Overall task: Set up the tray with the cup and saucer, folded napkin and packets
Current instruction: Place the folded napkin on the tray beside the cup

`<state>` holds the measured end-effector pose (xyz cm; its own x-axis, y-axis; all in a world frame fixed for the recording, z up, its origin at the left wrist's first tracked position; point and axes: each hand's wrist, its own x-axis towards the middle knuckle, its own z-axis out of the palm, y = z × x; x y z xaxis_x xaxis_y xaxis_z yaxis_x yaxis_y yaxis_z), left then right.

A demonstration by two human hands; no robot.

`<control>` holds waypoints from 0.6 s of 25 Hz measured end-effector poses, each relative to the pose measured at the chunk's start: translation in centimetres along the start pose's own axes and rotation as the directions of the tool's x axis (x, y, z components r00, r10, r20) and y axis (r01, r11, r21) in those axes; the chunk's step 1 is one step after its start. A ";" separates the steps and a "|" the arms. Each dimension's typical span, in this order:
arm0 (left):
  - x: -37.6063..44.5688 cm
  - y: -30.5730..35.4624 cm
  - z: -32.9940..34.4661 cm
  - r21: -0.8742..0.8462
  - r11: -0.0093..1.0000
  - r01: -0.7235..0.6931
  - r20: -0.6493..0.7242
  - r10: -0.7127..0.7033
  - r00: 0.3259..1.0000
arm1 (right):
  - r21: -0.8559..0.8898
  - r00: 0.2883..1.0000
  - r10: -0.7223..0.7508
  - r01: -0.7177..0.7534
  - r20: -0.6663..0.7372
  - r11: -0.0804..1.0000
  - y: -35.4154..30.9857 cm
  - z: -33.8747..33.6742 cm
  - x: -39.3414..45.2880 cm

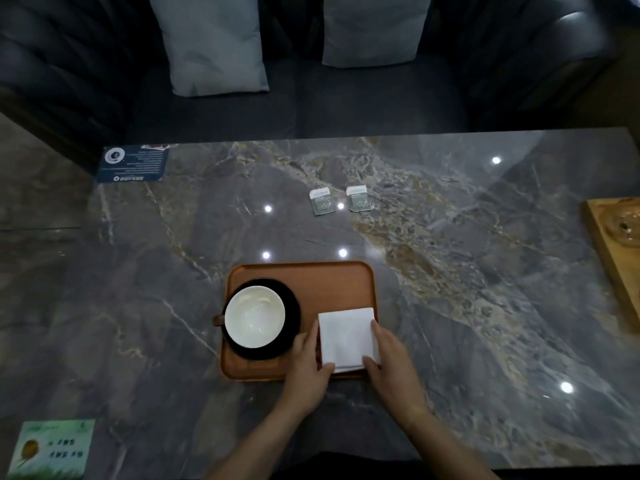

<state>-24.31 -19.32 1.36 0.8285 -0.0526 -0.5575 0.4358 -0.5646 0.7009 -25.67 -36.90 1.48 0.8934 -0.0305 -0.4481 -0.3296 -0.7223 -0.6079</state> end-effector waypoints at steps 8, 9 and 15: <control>0.7 -0.4 0.7 0.218 0.974 -0.066 0.021 0.063 0.998 | -0.341 0.976 -0.197 0.153 -0.097 0.928 1.5 0.3 -0.3; 0.5 -0.7 0.6 0.259 0.962 -0.084 0.008 0.085 0.996 | -0.390 0.969 -0.220 0.161 -0.112 0.907 1.7 0.3 -0.4; -1.0 -2.1 0.2 0.595 0.763 -0.254 -0.028 0.336 0.942 | -0.531 0.905 -0.414 0.302 -0.103 0.792 4.0 0.1 -1.9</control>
<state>-26.15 -18.28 0.36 0.9364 -0.2157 -0.2769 -0.0874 -0.9073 0.4114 -28.72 -39.67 -0.15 0.9759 0.2003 -0.0866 0.1707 -0.9480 -0.2685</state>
